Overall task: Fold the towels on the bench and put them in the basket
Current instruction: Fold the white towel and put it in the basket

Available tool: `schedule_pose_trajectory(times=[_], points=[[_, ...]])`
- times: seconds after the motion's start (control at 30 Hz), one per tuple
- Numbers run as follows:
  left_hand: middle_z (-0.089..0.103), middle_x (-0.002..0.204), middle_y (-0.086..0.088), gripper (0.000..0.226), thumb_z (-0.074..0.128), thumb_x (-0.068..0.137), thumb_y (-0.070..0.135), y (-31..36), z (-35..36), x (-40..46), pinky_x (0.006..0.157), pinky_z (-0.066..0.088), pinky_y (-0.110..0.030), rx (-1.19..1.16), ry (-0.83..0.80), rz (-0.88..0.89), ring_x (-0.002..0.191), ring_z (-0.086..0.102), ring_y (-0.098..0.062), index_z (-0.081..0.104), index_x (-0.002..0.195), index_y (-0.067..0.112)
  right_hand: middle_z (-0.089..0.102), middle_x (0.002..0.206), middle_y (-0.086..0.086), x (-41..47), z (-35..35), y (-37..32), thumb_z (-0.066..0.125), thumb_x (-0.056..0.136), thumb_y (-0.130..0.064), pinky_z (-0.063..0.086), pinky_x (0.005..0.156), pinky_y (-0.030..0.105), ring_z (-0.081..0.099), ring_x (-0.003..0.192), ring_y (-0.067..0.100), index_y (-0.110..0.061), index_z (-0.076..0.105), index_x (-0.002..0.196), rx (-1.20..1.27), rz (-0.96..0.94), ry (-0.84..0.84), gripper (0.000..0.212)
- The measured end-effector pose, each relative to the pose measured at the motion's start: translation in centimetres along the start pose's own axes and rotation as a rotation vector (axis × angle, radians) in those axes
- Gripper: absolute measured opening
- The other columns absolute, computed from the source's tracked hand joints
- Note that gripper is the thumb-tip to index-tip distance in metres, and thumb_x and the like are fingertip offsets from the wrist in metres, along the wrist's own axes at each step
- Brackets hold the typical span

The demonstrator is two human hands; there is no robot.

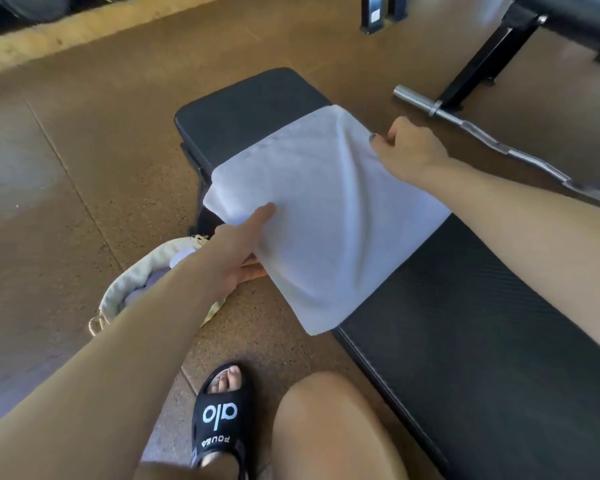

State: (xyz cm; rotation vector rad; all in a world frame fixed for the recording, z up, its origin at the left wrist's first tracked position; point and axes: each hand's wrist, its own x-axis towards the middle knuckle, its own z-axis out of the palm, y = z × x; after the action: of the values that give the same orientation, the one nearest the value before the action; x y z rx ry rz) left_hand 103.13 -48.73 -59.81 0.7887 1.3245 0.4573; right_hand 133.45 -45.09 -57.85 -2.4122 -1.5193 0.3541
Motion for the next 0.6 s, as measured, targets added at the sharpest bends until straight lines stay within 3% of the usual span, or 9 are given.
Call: schedule_pose_trajectory(times=[0.07, 0.17, 0.27, 0.37, 0.47, 0.5, 0.6], points=[[0.074, 0.114, 0.005, 0.049, 0.074, 0.084, 0.053, -0.7, 1.1, -1.6, 0.06, 0.061, -0.03, 0.019, 0.003, -0.007, 0.098, 0.073, -0.018, 0.061, 0.125, 0.029, 0.055, 0.098, 0.008, -2.1, -1.0, 1.7, 0.045, 0.1, -0.051, 0.043, 0.07, 0.038, 0.054, 0.088, 0.03, -0.01, 0.049, 0.109, -0.019, 0.013, -0.055, 0.042], [0.071, 0.119, -0.006, 0.053, 0.076, 0.086, 0.046, -2.3, 2.8, -4.7, 0.072, 0.064, -0.039, 0.068, -0.031, -0.025, 0.102, 0.072, -0.03, 0.058, 0.129, 0.021, 0.053, 0.091, 0.006, -4.8, -1.9, 3.6, 0.05, 0.099, -0.044, 0.039, 0.06, 0.035, 0.054, 0.08, 0.027, -0.011, 0.049, 0.1, 0.005, 0.055, -0.102, 0.034], [0.064, 0.126, -0.009, 0.066, 0.08, 0.082, 0.029, -3.6, 3.7, -7.1, 0.065, 0.061, -0.036, 0.046, -0.031, -0.018, 0.1, 0.069, -0.028, 0.048, 0.137, 0.012, 0.045, 0.078, 0.003, -7.2, -2.8, 4.8, 0.054, 0.096, -0.03, 0.032, 0.056, 0.032, 0.045, 0.074, 0.025, -0.014, 0.042, 0.078, 0.096, 0.089, -0.101, 0.027], [0.06, 0.125, -0.008, 0.044, 0.068, 0.09, 0.007, -4.4, 4.4, -8.7, 0.07, 0.06, -0.031, 0.048, -0.028, 0.01, 0.098, 0.066, -0.022, 0.053, 0.131, 0.009, 0.052, 0.084, 0.011, -9.4, -4.1, 5.9, 0.052, 0.092, -0.017, 0.034, 0.063, 0.031, 0.046, 0.078, 0.024, -0.006, 0.056, 0.084, 0.177, 0.151, -0.078, 0.015], [0.061, 0.121, -0.004, 0.028, 0.063, 0.094, 0.002, -5.9, 5.7, -10.9, 0.071, 0.06, -0.027, 0.087, -0.006, 0.026, 0.097, 0.065, -0.019, 0.061, 0.121, 0.007, 0.067, 0.108, 0.024, -11.7, -5.3, 8.1, 0.053, 0.092, -0.014, 0.038, 0.069, 0.031, 0.05, 0.079, 0.024, 0.006, 0.064, 0.109, 0.171, 0.221, -0.095, 0.029], [0.062, 0.12, -0.004, 0.023, 0.063, 0.094, 0.002, -6.6, 6.2, -11.6, 0.072, 0.061, -0.028, 0.106, -0.018, 0.024, 0.096, 0.066, -0.018, 0.063, 0.116, 0.008, 0.067, 0.108, 0.026, -12.7, -5.7, 9.1, 0.053, 0.093, -0.014, 0.039, 0.069, 0.03, 0.05, 0.077, 0.024, 0.007, 0.065, 0.111, 0.151, 0.239, -0.124, 0.03], [0.064, 0.118, -0.009, 0.022, 0.06, 0.094, -0.001, -9.0, 8.0, -14.1, 0.073, 0.062, -0.031, 0.101, -0.088, -0.036, 0.091, 0.07, -0.019, 0.062, 0.115, 0.006, 0.062, 0.075, 0.018, -15.8, -6.8, 12.0, 0.051, 0.094, -0.013, 0.042, 0.055, 0.028, 0.052, 0.059, 0.026, 0.004, 0.065, 0.095, 0.063, 0.312, -0.248, 0.023]])
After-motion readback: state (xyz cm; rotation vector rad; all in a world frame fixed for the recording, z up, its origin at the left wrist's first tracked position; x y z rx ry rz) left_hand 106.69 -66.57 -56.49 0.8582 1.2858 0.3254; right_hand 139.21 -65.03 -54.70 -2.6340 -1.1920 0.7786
